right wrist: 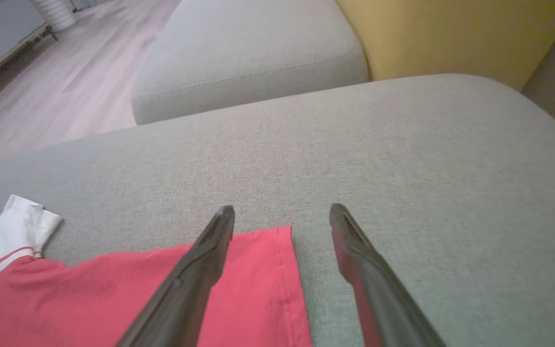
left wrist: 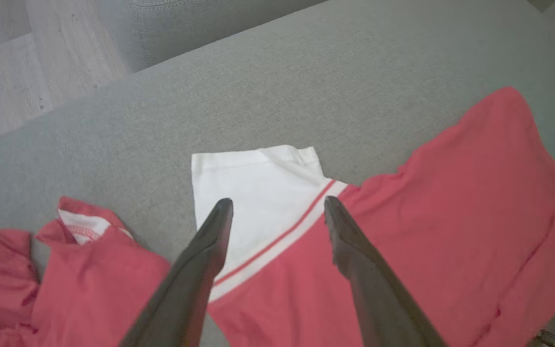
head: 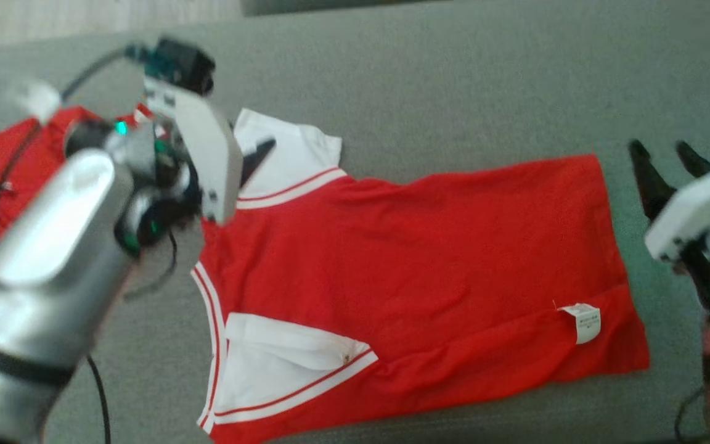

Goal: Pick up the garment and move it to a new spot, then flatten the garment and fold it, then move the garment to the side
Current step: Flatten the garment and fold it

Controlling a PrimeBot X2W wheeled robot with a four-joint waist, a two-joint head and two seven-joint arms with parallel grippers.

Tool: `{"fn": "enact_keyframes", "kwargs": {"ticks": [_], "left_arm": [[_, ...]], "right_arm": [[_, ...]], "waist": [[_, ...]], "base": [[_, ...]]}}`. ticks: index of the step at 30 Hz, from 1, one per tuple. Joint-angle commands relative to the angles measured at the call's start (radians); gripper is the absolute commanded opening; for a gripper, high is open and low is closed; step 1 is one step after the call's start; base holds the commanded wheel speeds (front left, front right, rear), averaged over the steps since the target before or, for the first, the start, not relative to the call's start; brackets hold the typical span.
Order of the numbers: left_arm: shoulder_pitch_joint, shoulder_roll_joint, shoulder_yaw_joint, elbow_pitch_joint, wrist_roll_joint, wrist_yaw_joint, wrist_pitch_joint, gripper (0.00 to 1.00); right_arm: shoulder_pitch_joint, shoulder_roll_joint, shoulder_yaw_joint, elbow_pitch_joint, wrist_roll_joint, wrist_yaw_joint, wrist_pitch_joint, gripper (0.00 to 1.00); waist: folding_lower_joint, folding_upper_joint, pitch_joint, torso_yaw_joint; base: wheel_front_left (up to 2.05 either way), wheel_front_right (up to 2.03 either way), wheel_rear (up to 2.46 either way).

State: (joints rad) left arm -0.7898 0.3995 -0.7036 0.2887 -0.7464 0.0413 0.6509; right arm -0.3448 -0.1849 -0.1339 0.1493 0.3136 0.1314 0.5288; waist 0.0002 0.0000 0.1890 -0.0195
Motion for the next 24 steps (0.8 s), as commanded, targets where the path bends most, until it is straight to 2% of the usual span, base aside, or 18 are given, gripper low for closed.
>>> {"fn": "enact_keyframes", "kwargs": {"ticks": [1,5,6,12,20,24], "left_arm": [[-0.112,0.018,0.029,0.047,0.029,-0.029,0.008,1.00],[-0.233,-0.019,0.011,0.227,0.058,-0.069,0.005,1.00],[-0.233,-0.019,0.011,0.227,0.058,-0.069,0.005,1.00],[-0.344,-0.061,0.002,0.438,0.082,-0.103,-0.049,1.00],[-0.428,-0.087,-0.006,0.624,0.095,-0.124,-0.102,1.00],[-0.437,-0.105,-0.022,0.684,0.085,-0.146,-0.090,1.00]], "right_arm": [[-0.076,-0.028,0.047,0.029,0.025,-0.001,0.005,1.00],[-0.193,-0.057,0.117,0.190,0.059,-0.001,0.005,1.00],[-0.193,-0.057,0.117,0.190,0.059,-0.001,0.005,1.00],[-0.315,-0.076,0.224,0.362,0.113,-0.001,-0.028,1.00],[-0.380,-0.080,0.357,0.465,0.194,-0.001,-0.077,1.00],[-0.389,-0.082,0.412,0.501,0.227,-0.001,-0.096,1.00]], "waist": [[-0.0002,0.0000,0.068,-0.025],[-0.0002,0.0000,0.134,-0.037],[-0.0002,0.0000,0.134,-0.037],[-0.0002,0.0000,0.202,-0.055],[-0.0002,0.0000,0.249,-0.091],[-0.0002,0.0000,0.248,-0.099]], "base": [[0.00,0.00,0.00],[0.00,0.00,0.00],[0.00,0.00,0.00],[0.00,0.00,0.00],[0.00,0.00,0.00],[0.00,0.00,0.00]]}}
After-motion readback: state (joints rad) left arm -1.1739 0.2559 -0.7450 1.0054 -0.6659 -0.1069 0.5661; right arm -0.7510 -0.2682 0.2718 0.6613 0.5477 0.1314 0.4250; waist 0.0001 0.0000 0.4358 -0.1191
